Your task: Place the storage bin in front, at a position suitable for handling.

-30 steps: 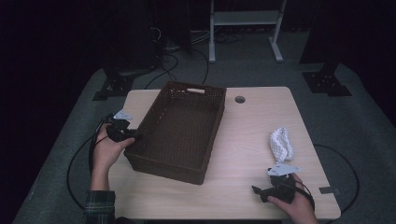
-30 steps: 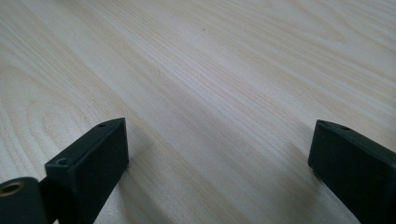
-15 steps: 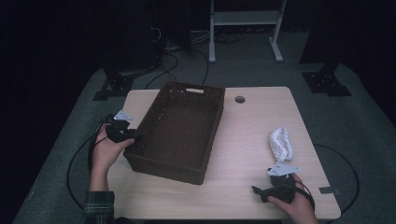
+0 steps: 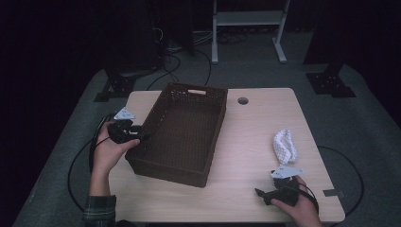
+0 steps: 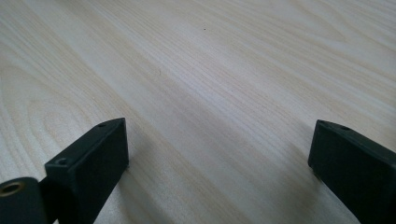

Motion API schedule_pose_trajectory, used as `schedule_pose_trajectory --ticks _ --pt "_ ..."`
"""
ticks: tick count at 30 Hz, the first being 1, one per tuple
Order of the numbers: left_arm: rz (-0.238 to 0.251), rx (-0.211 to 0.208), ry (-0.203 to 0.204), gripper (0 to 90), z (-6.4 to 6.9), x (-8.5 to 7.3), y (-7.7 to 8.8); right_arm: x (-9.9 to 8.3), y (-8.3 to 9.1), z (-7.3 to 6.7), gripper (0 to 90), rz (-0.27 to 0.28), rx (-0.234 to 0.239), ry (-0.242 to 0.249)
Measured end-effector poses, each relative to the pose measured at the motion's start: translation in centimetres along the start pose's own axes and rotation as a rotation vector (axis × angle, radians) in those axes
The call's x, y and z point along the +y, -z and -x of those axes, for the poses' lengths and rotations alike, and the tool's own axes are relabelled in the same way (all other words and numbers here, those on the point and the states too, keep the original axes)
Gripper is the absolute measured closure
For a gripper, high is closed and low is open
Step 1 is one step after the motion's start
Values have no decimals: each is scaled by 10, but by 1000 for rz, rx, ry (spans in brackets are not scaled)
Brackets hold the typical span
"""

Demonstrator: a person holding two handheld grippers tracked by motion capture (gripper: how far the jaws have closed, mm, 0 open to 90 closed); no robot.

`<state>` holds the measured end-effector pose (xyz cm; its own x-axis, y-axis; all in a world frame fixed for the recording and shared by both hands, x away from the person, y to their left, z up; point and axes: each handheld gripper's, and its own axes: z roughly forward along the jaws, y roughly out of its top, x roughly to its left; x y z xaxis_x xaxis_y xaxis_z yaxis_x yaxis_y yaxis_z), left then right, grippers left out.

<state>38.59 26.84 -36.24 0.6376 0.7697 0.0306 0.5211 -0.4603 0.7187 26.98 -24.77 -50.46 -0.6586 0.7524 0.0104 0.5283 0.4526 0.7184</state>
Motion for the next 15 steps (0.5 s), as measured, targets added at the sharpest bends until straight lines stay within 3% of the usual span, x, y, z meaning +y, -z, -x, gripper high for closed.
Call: schedule_pose_trajectory --ticks 9,15 --pt "25 -48 -18 439 26 16 -5 0 0 0 43 0 1 1" --pt "33 -73 -2 428 37 23 -13 0 0 0 43 -1 2 0"
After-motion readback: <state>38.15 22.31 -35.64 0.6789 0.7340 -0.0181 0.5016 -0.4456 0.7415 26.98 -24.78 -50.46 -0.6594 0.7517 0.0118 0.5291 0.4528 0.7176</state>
